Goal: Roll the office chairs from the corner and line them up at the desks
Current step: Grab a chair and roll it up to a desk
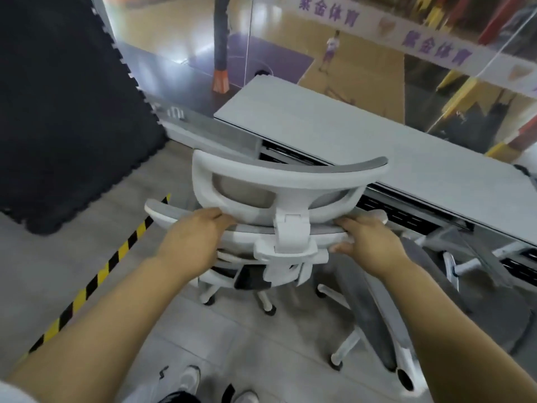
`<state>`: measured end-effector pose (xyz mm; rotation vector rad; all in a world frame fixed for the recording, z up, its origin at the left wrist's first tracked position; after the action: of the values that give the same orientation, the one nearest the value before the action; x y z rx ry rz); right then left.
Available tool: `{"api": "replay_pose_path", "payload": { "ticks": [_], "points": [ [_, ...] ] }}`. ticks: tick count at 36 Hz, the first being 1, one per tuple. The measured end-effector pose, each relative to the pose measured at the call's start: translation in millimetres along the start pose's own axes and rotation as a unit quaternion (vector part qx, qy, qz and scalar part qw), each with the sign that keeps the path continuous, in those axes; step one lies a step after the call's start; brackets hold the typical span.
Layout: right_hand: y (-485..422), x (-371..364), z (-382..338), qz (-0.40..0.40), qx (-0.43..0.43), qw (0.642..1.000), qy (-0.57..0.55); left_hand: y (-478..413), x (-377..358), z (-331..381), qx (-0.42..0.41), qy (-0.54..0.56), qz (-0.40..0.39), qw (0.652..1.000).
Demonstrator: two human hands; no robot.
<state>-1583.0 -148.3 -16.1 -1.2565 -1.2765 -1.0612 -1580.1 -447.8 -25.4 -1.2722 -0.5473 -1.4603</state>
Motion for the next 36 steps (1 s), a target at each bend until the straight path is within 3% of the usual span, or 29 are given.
{"api": "replay_pose_path", "payload": {
  "ticks": [7,13,19,36],
  "points": [
    [22,-20,-32,0.082,-0.034,0.995,-0.045,-4,5,-47,0.039,0.065,0.026,0.997],
    [33,-30,-56,0.119,-0.039,0.992,-0.024,-6,7,-77,-0.022,0.064,0.057,0.996],
    [41,-30,-74,0.144,-0.091,0.985,-0.014,-22,5,-96,-0.05,0.07,0.04,0.995],
    [24,-14,-73,0.101,-0.179,0.978,-0.035,-68,-9,-94,-0.079,0.076,0.026,0.994]
  ]
}}
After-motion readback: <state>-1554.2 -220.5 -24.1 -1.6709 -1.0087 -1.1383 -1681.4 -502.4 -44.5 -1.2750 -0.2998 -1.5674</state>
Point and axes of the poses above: each hand's wrist, its own y-axis away from the middle knuckle, its own x-axis out of the back of the hand, z = x × y, the point moved 2 cm from there along -y, towards the middle knuckle, and after that the axes turned 12 degrees about z, right-handed, at the moved point
